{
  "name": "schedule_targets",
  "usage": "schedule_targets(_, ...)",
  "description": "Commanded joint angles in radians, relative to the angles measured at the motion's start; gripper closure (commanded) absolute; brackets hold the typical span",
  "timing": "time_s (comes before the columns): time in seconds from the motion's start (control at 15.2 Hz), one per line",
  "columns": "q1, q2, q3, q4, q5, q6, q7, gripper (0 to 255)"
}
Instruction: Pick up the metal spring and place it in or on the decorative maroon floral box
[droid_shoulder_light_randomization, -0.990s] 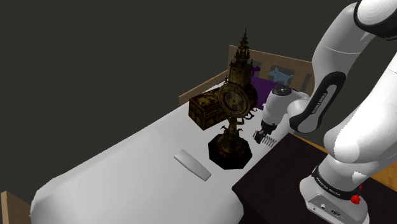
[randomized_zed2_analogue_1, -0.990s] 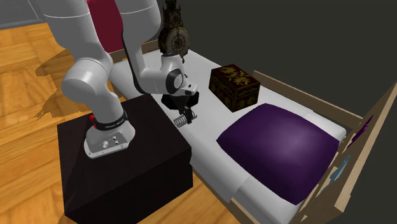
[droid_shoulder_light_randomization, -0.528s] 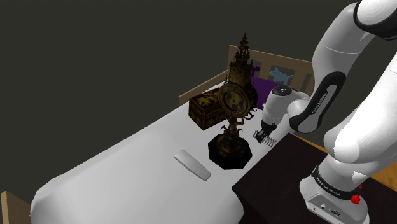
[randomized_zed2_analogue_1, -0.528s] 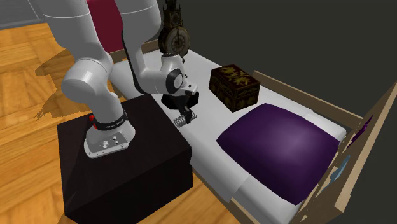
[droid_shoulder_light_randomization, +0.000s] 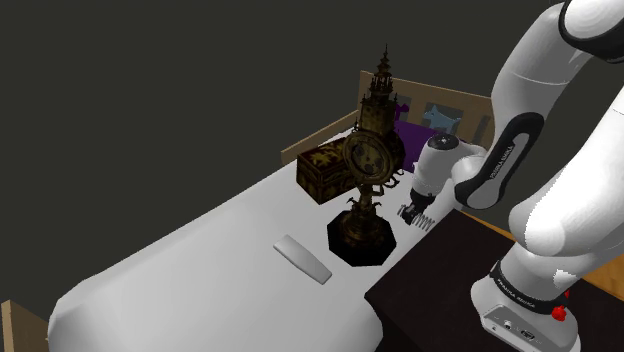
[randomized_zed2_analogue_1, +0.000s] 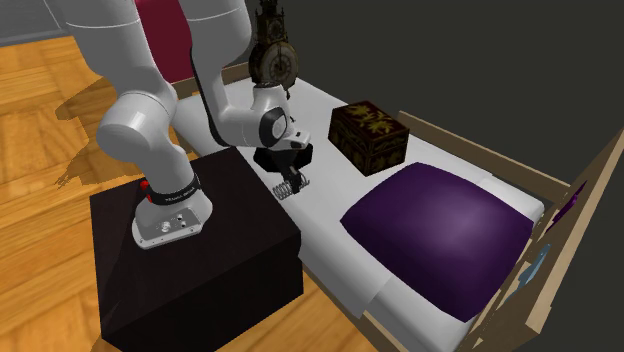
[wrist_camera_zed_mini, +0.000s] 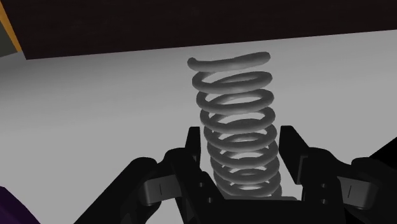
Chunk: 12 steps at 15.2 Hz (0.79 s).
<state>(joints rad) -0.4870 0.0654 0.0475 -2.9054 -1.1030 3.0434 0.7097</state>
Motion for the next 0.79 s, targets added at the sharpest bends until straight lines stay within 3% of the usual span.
schedule_targets(0.0, -0.008, -0.046, 0.029, -0.031, 0.143, -0.01, -0.12, 255)
schedule_targets(0.13, 0.004, -0.106, 0.055, -0.066, 0.331, -0.027, -0.271, 255)
schedule_targets(0.33, 0.081, -0.192, 0.034, -0.1, 0.561, -0.073, -0.448, 255)
schedule_targets(0.46, 0.138, -0.245, 0.0, -0.111, 0.651, -0.114, -0.517, 255)
schedule_targets(0.73, 0.216, -0.347, -0.051, -0.12, 0.747, -0.207, -0.593, 255)
